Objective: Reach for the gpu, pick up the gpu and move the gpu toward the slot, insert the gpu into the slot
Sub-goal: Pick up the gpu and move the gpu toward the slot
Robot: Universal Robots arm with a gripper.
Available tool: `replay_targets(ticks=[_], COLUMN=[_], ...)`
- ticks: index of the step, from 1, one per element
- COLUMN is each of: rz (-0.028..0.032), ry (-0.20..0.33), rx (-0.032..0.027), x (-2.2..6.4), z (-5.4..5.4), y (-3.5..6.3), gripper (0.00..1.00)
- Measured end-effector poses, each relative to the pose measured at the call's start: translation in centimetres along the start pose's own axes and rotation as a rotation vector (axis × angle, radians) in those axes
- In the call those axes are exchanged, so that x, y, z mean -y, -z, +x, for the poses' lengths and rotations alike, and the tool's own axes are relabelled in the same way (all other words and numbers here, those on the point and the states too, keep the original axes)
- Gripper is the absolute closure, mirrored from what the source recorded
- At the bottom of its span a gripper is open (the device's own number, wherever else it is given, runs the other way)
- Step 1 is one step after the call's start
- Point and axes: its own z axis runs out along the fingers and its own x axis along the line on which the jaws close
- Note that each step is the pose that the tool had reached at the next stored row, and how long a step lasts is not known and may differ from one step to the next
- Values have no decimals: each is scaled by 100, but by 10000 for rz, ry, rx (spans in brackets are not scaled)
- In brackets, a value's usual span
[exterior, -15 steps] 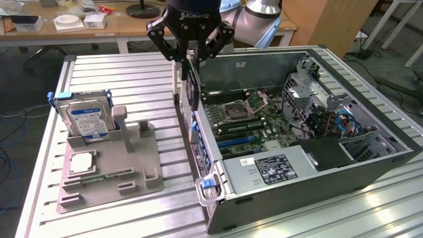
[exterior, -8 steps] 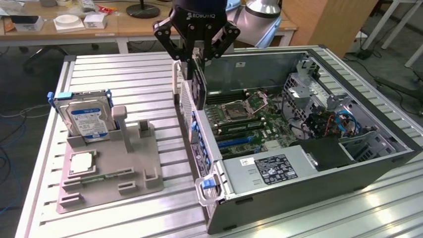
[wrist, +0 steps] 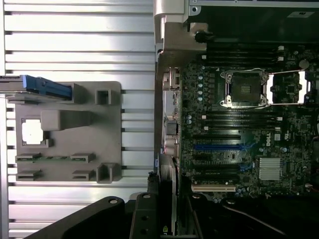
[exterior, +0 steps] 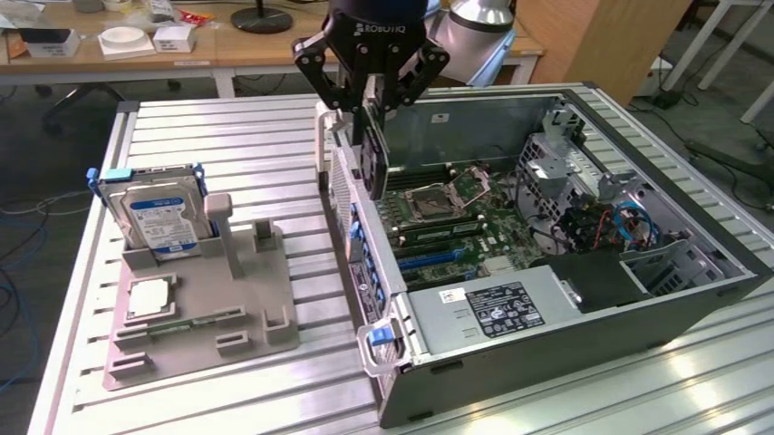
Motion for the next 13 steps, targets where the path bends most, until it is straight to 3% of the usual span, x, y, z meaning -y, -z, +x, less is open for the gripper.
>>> replay_targets(ticks=[13], rz=[0], ry=[0], rx=[0], x=[-1], z=[-149], y=[1], gripper=[74])
